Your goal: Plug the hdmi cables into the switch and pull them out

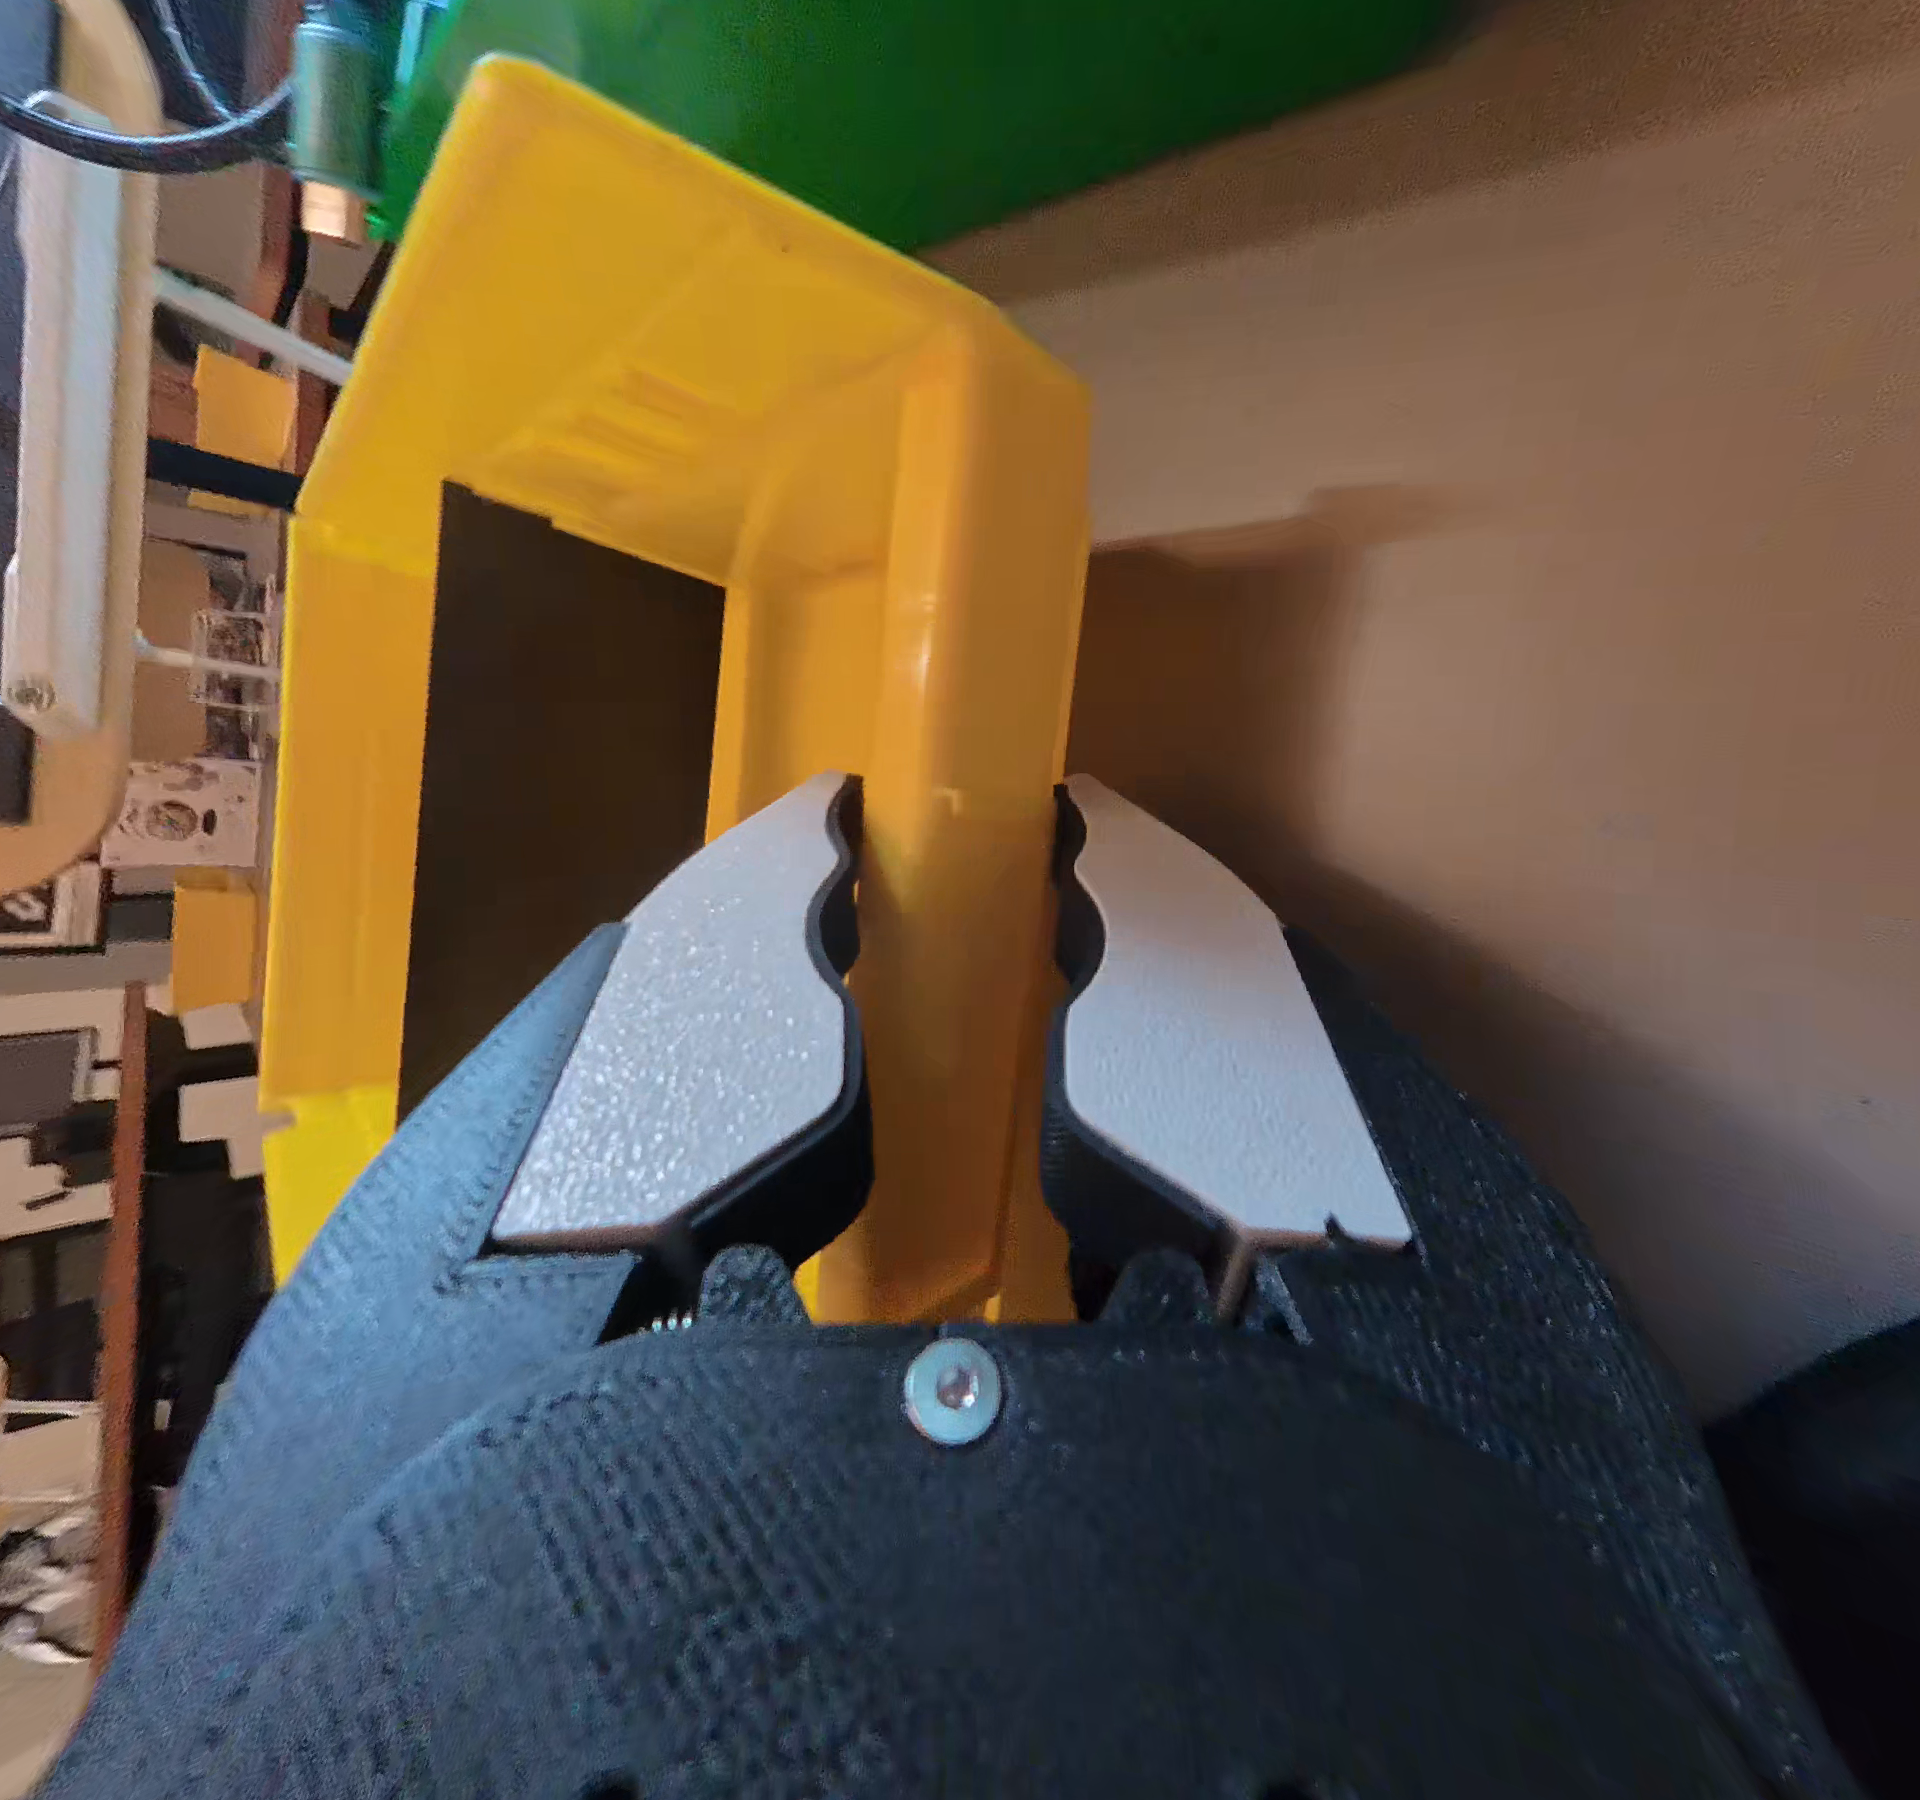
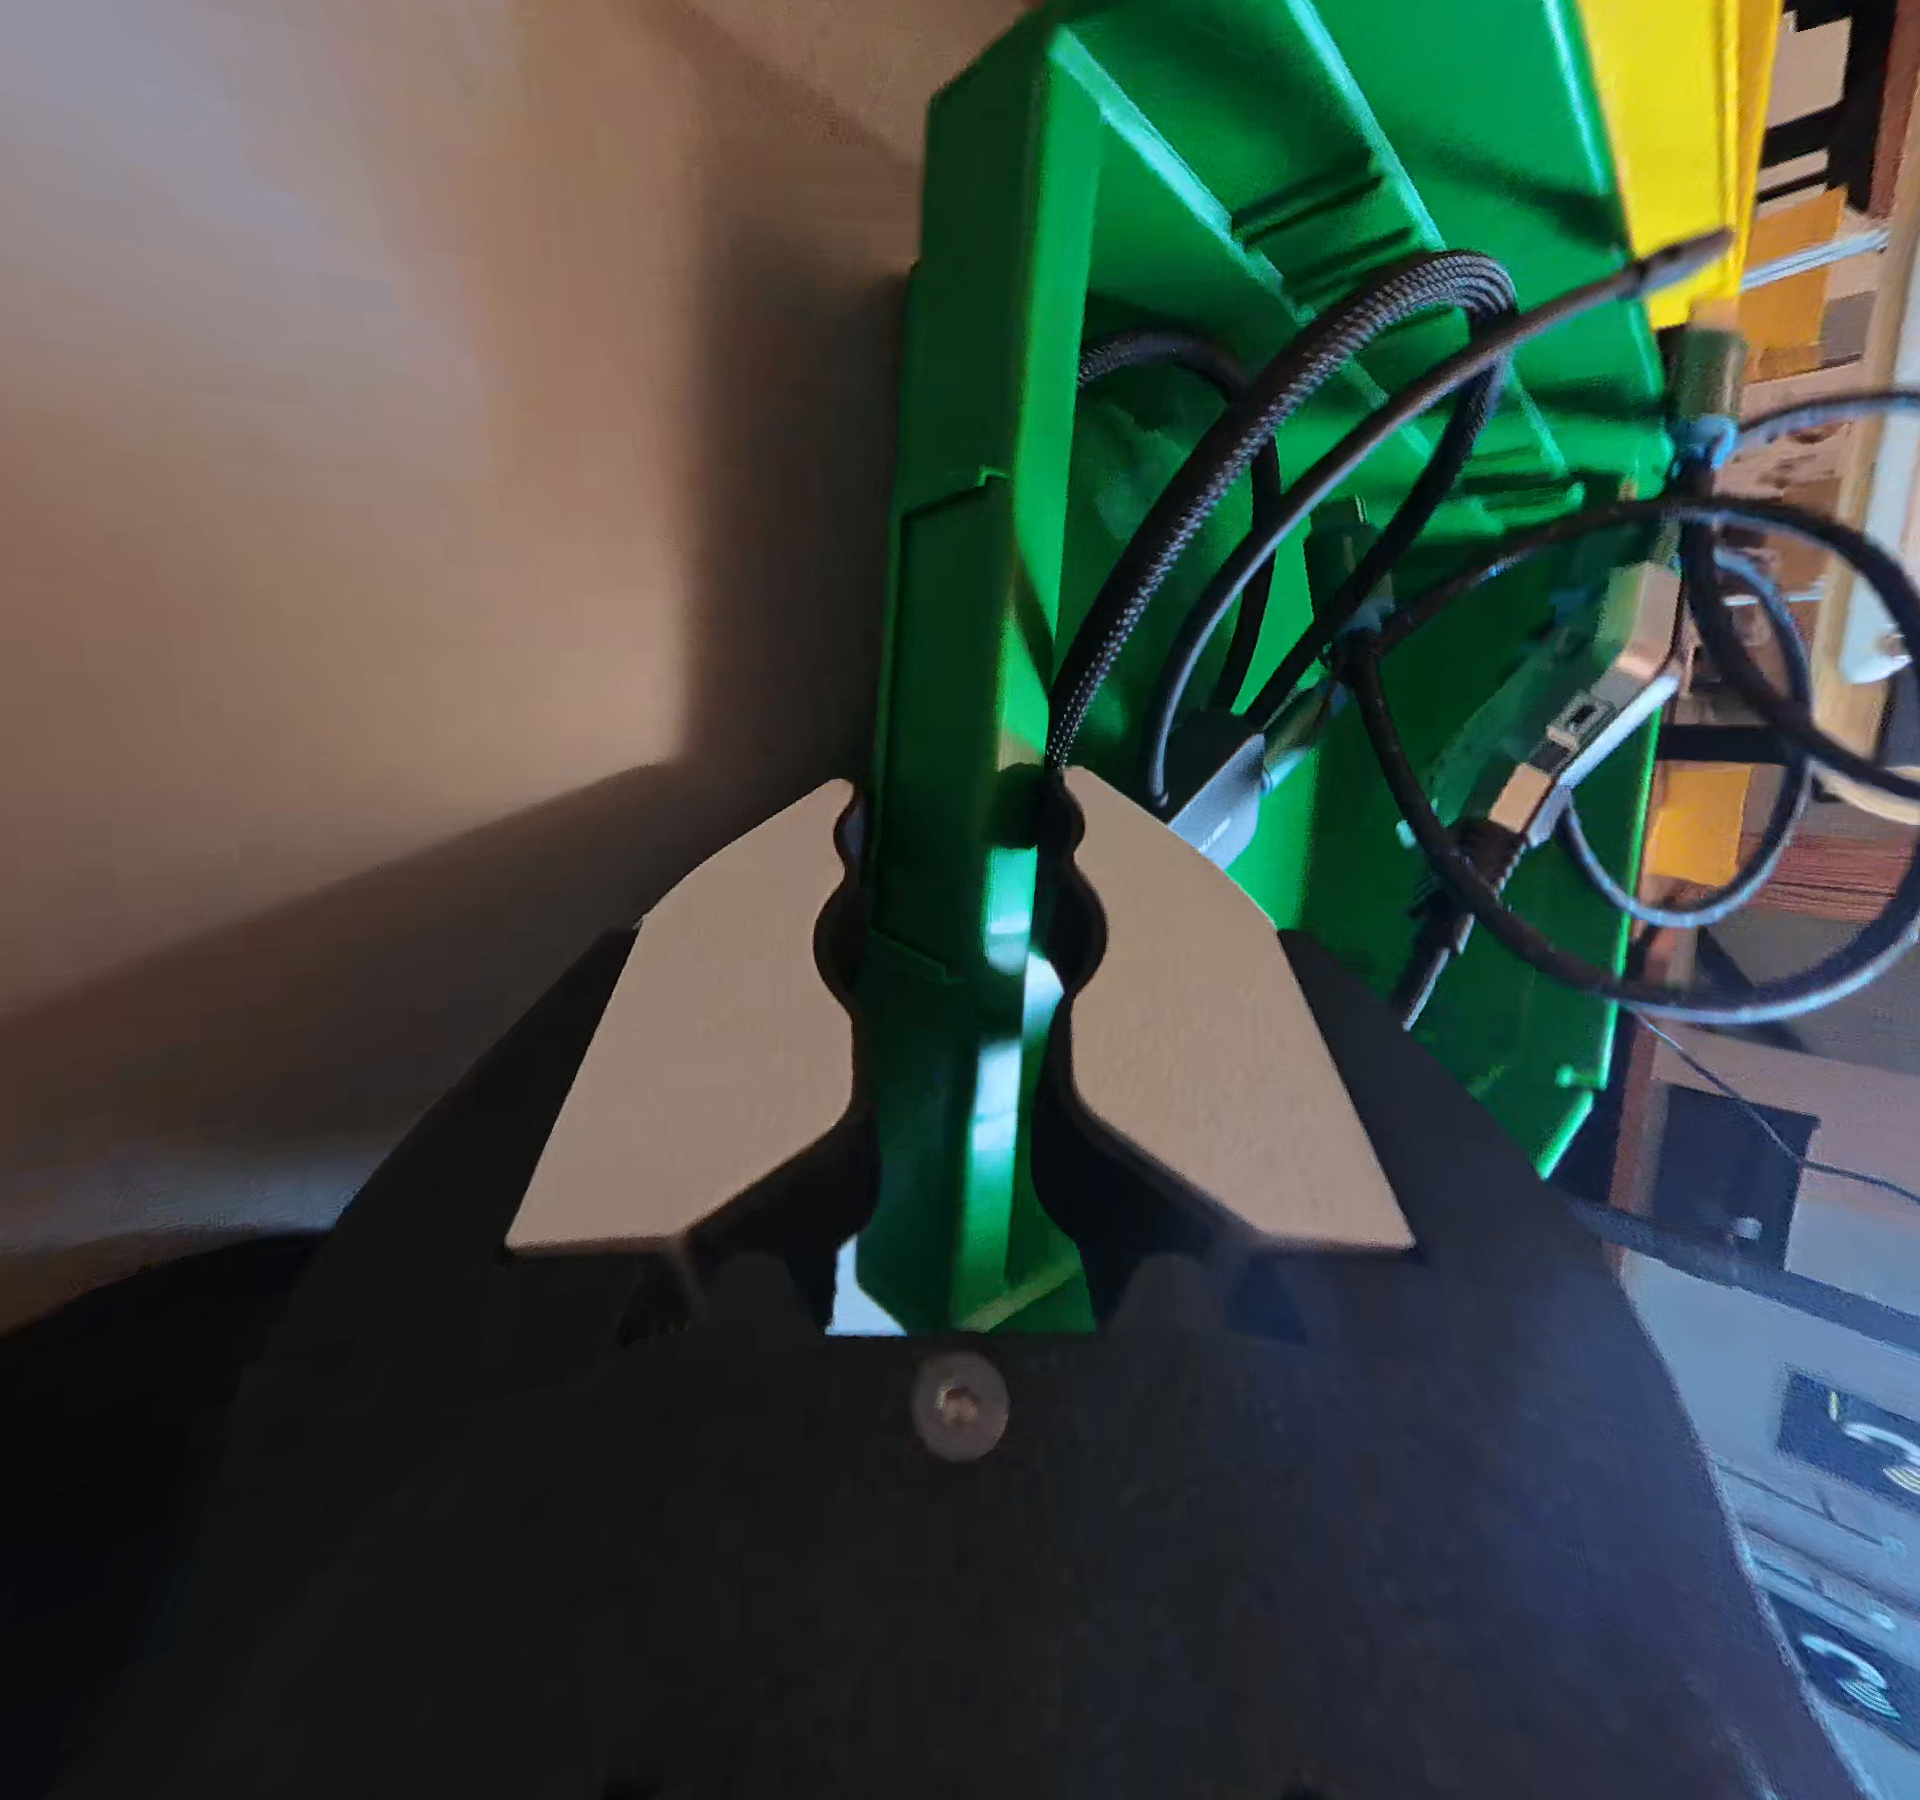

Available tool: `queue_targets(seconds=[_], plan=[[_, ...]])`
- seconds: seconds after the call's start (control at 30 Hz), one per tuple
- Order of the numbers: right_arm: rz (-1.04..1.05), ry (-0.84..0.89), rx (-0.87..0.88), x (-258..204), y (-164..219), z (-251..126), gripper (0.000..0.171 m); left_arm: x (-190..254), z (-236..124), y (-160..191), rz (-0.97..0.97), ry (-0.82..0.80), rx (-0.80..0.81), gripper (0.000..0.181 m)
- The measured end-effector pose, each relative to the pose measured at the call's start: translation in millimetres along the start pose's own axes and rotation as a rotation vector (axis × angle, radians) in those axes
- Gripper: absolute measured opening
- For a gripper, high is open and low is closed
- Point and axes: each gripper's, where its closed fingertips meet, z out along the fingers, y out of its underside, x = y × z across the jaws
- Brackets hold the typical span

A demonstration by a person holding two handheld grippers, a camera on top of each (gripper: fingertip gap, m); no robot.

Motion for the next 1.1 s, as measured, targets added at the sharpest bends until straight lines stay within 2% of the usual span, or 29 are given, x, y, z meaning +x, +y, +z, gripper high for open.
queue_targets(seconds=[0.1, 0.13, 0.2, 0.27, 0.33, 0.43, 0.47, 0.53, 0.6, 0.7, 0.77, 0.83, 1.1], plan=[[0.06, 0.004, 0.084, -20.2, -16.0, -21.2, 0.032, -3.1, -6.7, -2.7, -0.136, 0.006, 0.04, 0.046], [0.1, -0.012, 0.157, -27.4, -25.8, -31.1, 0.032, -2.3, -9.9, -6.6, -0.178, 0.004, 0.06, 0.049], [0.217, -0.079, 0.39, -37.5, -54.6, -61.3, 0.032, -2.7, -19.7, -19.6, -0.264, -0.027, 0.122, 0.042], [0.343, -0.11, 0.624, -27.4, -75.1, -99.1, 0.031, -0.5, -36.5, -43.1, -0.372, -0.032, 0.232, 0.042], [0.485, -0.025, 0.743, 6.1, -69.6, -127.6, 0.031, 3.8, -57.7, -69.5, -0.515, -0.015, 0.356, 0.041], [0.798, 0.241, 0.635, 66.3, -5.6, -132.4, 0.033, 18.4, -85.3, -108.6, -0.766, 0.077, 0.524, 0.045], [0.883, 0.273, 0.561, 72.3, 18.1, -125.8, 0.039, 25.7, -89.3, -119.9, -0.835, 0.113, 0.56, 0.05], [1.01, 0.193, 0.414, 60.2, 46.0, -103.7, 0.061, 37.8, -81.8, -131.5, -0.942, 0.117, 0.561, 0.06], [1.079, 0.068, 0.354, 37.3, 46.2, -81.9, 0.067, 43.7, -61.1, -135.9, -1.005, 0.057, 0.528, 0.066], [1.16, -0.009, 0.341, 17.7, 36.8, -55.2, 0.052, 43.8, -33.0, -148.5, -1.129, 0.054, 0.514, 0.076], [1.172, 0.016, 0.293, 19.8, 43.3, -50.3, 0.047, 34.5, -23.3, -144.8, -1.154, -0.014, 0.464, 0.064], [1.179, 0.034, 0.283, 24.2, 46.9, -48.8, 0.044, 31.7, -20.2, -144.2, -1.124, -0.048, 0.44, 0.059], [1.16, 0.112, 0.256, 27.6, 48.4, -51.9, 0.034, 29.6, -18.6, -142.8, -1.122, -0.054, 0.405, 0.051]])
